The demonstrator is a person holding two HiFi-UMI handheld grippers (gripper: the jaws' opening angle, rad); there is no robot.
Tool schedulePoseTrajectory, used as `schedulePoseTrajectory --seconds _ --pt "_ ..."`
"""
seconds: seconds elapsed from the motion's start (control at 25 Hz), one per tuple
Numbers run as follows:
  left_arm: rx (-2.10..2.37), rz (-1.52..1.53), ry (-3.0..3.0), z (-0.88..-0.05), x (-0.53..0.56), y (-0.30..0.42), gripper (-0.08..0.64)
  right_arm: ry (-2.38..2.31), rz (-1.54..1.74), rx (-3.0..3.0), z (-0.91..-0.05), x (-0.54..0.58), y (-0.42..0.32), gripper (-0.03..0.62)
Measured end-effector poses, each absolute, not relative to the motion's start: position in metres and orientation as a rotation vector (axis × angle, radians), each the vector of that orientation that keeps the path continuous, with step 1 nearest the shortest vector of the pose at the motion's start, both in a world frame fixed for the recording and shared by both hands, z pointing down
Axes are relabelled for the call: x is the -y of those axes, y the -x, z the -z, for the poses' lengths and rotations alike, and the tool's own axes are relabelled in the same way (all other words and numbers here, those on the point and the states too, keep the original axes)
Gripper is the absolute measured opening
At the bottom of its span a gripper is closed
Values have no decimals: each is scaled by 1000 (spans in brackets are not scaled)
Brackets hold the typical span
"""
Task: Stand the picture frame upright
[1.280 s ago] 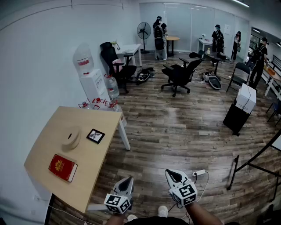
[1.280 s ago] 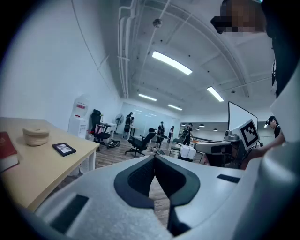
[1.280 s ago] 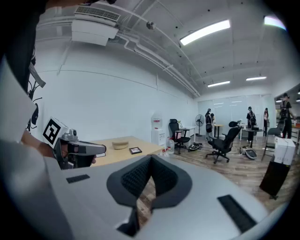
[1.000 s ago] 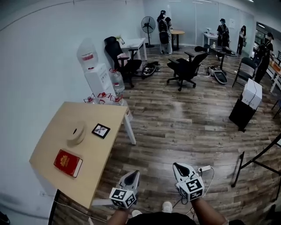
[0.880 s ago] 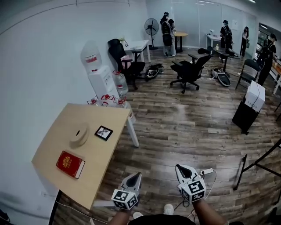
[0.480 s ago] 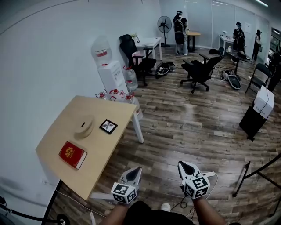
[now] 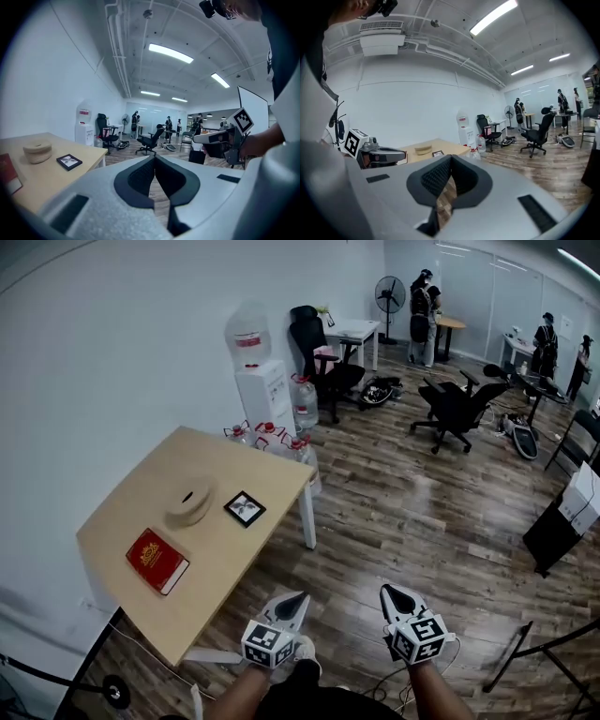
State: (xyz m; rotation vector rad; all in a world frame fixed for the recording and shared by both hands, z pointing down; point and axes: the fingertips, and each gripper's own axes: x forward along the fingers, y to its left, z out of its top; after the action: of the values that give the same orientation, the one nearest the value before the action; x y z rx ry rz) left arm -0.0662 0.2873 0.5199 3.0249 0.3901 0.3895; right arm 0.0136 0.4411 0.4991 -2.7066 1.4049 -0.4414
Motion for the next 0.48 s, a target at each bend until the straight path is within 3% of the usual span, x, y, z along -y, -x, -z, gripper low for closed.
schedulePoseTrajectory --seconds 0.48 --pt "-279 -388 -2996 -510 -170 -21 3 2668 508 -1551 -496 -310 -109 9"
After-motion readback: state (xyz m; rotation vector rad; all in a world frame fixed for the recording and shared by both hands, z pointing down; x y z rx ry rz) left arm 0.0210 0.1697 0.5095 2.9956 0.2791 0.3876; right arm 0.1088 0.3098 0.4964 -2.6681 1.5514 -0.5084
